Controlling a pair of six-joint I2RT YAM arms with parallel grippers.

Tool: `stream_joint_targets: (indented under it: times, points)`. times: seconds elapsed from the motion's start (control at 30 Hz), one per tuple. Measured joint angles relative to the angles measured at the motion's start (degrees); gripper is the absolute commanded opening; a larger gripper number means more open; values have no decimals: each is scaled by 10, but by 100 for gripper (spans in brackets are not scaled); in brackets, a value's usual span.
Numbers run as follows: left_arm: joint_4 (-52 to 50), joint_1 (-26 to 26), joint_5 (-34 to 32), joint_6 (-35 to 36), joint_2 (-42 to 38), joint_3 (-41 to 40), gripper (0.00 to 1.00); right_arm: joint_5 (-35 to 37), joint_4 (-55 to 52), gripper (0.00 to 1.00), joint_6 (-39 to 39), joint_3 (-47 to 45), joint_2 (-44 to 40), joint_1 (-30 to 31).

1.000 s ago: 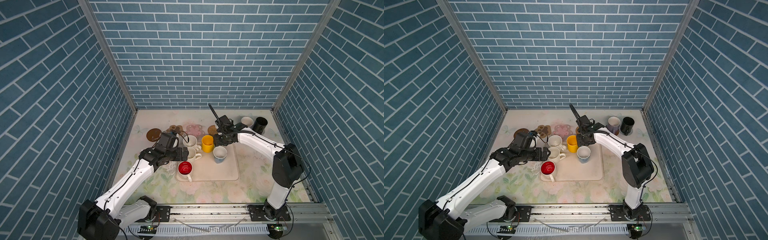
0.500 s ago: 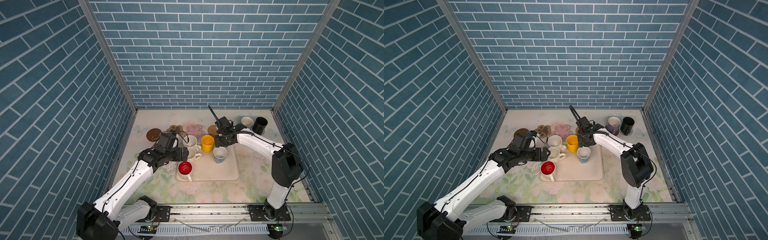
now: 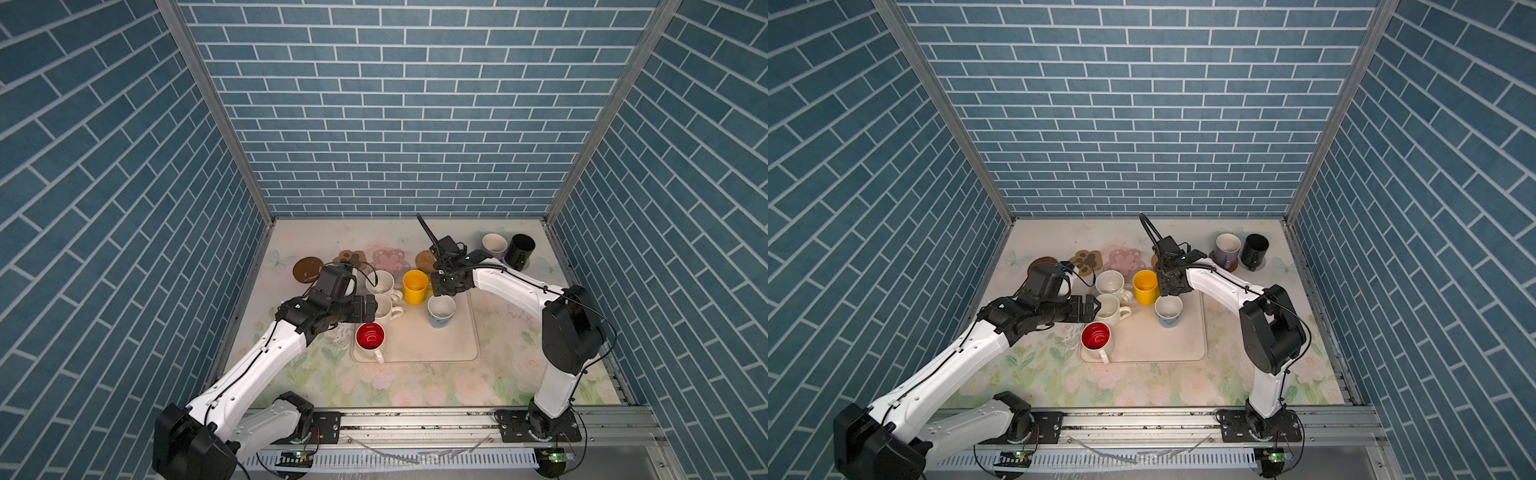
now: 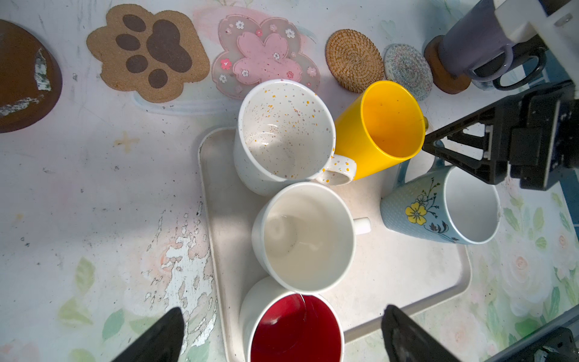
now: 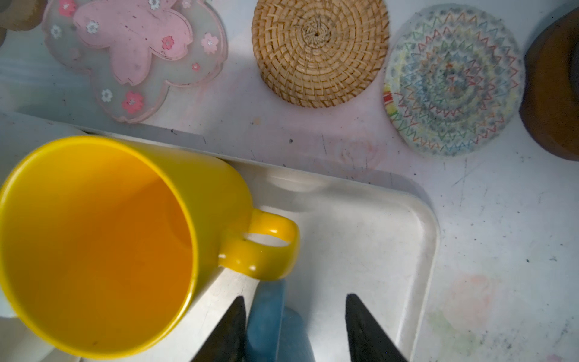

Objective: Place cups on coasters
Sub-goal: Rotate the cup on the tray.

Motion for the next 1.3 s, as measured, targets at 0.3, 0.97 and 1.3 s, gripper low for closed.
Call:
stream_joint_targets:
  times: [0.3, 0.97, 1.3]
  points:
    - [0, 0, 0, 0, 2, 0, 99, 13, 9, 49, 0, -6, 0, -1]
    - [4, -1, 0, -1, 16, 0, 99, 28, 7, 47, 0, -69, -25, -21]
    - [4, -10, 0, -5, 23, 1, 99, 29, 9, 47, 0, -109, -57, -25]
